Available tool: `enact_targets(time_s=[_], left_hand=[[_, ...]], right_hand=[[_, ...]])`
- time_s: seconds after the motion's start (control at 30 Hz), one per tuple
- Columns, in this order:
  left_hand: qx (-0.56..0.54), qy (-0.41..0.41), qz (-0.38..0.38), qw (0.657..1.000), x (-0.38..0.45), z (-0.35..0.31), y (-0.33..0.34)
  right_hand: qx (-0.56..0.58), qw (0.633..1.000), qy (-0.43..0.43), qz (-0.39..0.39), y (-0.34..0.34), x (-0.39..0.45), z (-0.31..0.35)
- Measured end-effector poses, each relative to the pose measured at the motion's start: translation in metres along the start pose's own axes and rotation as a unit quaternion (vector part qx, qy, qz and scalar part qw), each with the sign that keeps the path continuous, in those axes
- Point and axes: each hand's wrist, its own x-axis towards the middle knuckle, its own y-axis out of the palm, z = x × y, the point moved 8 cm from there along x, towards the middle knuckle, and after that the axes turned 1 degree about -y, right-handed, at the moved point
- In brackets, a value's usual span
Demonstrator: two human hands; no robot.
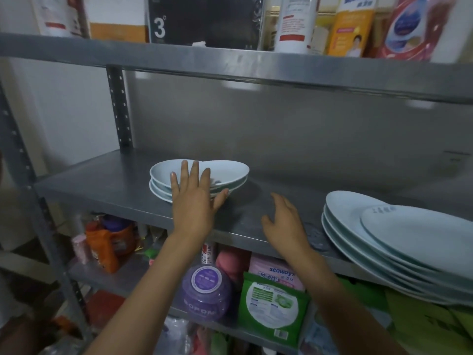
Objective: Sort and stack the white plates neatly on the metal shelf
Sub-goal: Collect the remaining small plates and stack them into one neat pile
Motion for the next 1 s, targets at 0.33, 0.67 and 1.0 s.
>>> enact_targets(time_s=[0.33,0.67,1.0], left_hand=[[-0.145,0.168,-0.019,0.975,-0.015,-0.142,-0.034],[-0.247,0.281,0.04,0.927,-0.074,-0.348,-0.041],[-0.287,0.339,0.084,0.892,-0.167,-0.606,0.008]], right_hand=[[-0.022,0.99,-0.078,-0.116,-0.14,-0.028,0.035],[-0.061,0.969,0.067,-0.229,-0.32,-0.093,-0.134],[-0.068,0.947,0.154,-0.275,-0.442,-0.177,-0.366]])
